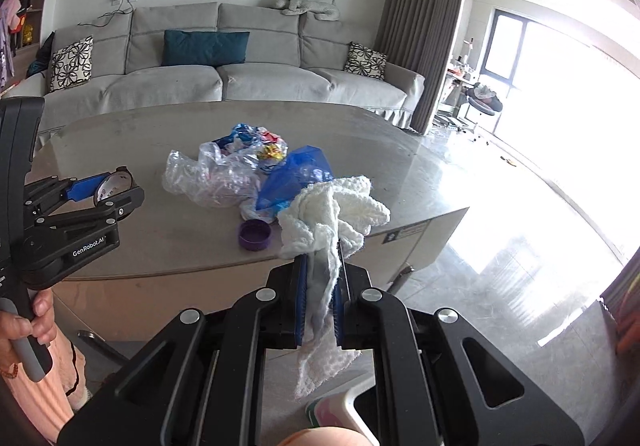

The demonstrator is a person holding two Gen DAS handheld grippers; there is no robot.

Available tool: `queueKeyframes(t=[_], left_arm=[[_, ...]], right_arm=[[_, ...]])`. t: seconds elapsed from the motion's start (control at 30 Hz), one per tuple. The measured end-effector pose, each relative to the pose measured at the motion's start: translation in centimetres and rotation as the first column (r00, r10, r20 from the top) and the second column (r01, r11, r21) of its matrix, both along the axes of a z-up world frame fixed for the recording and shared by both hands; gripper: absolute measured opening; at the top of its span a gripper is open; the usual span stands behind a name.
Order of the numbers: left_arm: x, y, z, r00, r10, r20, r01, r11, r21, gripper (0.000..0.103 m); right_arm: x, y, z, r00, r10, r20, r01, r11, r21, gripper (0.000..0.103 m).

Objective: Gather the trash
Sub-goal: 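Carry the tape roll and towel over the white trash bin with both tools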

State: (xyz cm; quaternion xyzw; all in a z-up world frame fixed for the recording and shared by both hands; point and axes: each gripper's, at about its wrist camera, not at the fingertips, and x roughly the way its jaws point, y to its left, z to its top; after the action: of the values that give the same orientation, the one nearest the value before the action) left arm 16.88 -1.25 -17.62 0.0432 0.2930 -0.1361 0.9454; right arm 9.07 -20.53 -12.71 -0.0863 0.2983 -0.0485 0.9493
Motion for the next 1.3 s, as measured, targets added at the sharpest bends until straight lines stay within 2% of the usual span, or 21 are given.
queueKeyframes(t=[0.1,0.2,0.3,0.4,0.5,0.6,0.73,0.83,0.93,1.0,1.1,1.13,1.23,1.3], left_arm=[[-0.7,-4.1,0.4,0.995,-0.103,-0.01,0.103,0.995,0.0,0.049],[-1.6,-8.2,0.6,0.978,-0.206,-0.016,0.206,0.979,0.003,0.049],[-2.6,-12.6,0.3,0.949,-0.315,-0.03,0.315,0.949,0.002,0.049],[-3.7,-16.9,-0.2,0.908,-0.417,-0.046,0.418,0.908,0.02,0.049],[-4.5,-20.9,-1.3,0.852,-0.516,-0.087,0.52,0.854,0.028,0.049],[-5.5,-24.7,-3.1,0.783,-0.608,-0.131,0.617,0.785,0.048,0.049],[-6.8,-29.1,-6.4,0.679,-0.71,-0.185,0.734,0.663,0.148,0.049],[-7.1,-31.7,-9.3,0.598,-0.751,-0.282,0.8,0.579,0.155,0.049],[-7.6,-33.9,-11.9,0.53,-0.771,-0.354,0.846,0.509,0.159,0.049],[-7.6,-35.0,-13.4,0.499,-0.776,-0.386,0.864,0.478,0.157,0.049],[-7.1,-36.2,-15.1,0.47,-0.777,-0.42,0.88,0.447,0.158,0.049],[-7.1,-36.4,-15.3,0.451,-0.779,-0.435,0.89,0.43,0.152,0.049],[-6.4,-36.7,-15.3,0.441,-0.794,-0.419,0.897,0.409,0.169,0.049],[-5.9,-37.1,-15.7,0.42,-0.79,-0.447,0.906,0.392,0.157,0.049]], right_arm=[[-2.0,-2.7,0.1,0.998,-0.065,0.016,0.065,0.998,0.008,0.011],[-3.8,-5.5,0.1,0.991,-0.128,0.031,0.128,0.992,0.021,0.011],[-5.5,-8.1,-0.2,0.981,-0.19,0.043,0.188,0.982,0.031,0.011],[-7.2,-10.4,-0.7,0.966,-0.255,0.051,0.253,0.967,0.035,0.011],[-8.7,-12.9,-1.8,0.946,-0.322,0.043,0.32,0.946,0.061,0.011],[-10.0,-15.3,-3.3,0.925,-0.38,0.019,0.377,0.922,0.087,0.011],[-11.2,-17.7,-5.4,0.898,-0.439,-0.017,0.438,0.893,0.106,0.011],[-11.6,-19.0,-6.9,0.882,-0.469,-0.046,0.471,0.873,0.125,0.011],[-11.7,-20.0,-8.3,0.87,-0.488,-0.071,0.494,0.858,0.142,0.011],[-11.6,-20.3,-9.2,0.864,-0.495,-0.092,0.503,0.851,0.148,0.011],[-11.2,-20.5,-10.4,0.868,-0.483,-0.119,0.497,0.852,0.167,0.011],[-11.0,-20.5,-10.8,0.868,-0.481,-0.126,0.496,0.852,0.167,0.011],[-10.2,-20.8,-11.9,0.87,-0.469,-0.153,0.491,0.851,0.185,0.011],[-9.4,-21.0,-12.4,0.872,-0.46,-0.166,0.486,0.851,0.198,0.011]])
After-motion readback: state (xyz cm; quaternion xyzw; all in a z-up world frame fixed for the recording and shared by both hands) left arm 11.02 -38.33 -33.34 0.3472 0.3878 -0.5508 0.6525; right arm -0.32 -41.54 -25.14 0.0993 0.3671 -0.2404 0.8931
